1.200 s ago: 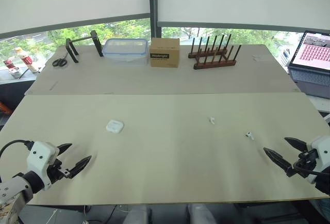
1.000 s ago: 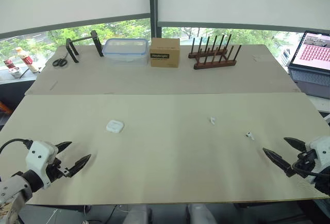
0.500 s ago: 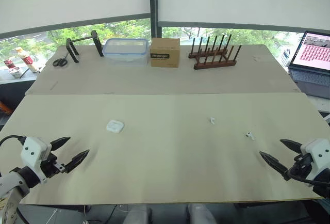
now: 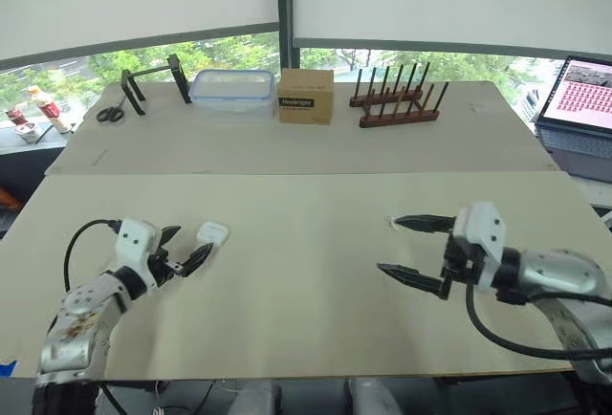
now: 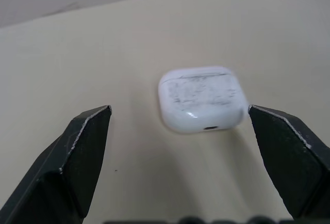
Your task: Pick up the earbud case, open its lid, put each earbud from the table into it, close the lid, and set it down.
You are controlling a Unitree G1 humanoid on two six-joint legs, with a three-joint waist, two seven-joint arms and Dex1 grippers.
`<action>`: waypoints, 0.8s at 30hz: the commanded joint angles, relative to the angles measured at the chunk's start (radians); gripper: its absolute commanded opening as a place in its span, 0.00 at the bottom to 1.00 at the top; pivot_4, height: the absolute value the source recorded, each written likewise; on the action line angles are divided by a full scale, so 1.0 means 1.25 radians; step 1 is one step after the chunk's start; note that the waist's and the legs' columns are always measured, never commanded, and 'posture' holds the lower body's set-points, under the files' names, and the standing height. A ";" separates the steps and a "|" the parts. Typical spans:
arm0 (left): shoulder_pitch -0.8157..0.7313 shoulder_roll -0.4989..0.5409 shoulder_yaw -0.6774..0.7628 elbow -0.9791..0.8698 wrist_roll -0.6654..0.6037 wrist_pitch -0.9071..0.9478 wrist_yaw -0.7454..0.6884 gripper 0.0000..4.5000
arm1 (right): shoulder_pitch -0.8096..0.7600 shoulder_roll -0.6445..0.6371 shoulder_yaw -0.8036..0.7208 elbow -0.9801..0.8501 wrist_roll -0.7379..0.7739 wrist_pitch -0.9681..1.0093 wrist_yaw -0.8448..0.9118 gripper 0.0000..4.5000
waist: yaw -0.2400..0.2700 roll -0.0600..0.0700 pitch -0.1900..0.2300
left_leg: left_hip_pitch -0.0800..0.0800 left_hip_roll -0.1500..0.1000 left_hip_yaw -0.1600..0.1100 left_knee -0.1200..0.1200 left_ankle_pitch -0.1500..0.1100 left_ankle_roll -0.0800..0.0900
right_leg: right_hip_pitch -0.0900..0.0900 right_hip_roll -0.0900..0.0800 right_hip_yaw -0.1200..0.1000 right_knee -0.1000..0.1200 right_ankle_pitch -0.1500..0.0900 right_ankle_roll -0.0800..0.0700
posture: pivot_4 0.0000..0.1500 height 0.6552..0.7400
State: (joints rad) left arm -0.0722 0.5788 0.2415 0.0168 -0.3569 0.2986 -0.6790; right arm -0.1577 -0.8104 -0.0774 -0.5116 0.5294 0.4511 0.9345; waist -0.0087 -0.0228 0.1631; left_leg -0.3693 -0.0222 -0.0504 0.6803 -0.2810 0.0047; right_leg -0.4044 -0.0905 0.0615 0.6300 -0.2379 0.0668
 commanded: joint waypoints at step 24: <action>-0.035 -0.033 -0.065 0.003 0.028 0.171 0.070 0.61 | -0.185 0.022 0.098 0.019 0.044 0.040 0.100 1.00 | -0.003 0.000 0.000 | 0.000 0.000 0.000 0.000 0.000 0.000 | 0.000 0.000 0.000 0.001 0.000 0.000 | 1.00 1.00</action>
State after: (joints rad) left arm -0.1523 0.5274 0.1803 0.0098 -0.3226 0.4541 -0.5754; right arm -0.3631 -0.7863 0.0510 -0.4787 0.5644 0.4937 1.0489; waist -0.0120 -0.0224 0.1628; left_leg -0.3690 -0.0223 -0.0508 0.6800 -0.2808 0.0042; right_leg -0.4047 -0.0910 0.0614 0.6305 -0.2376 0.0670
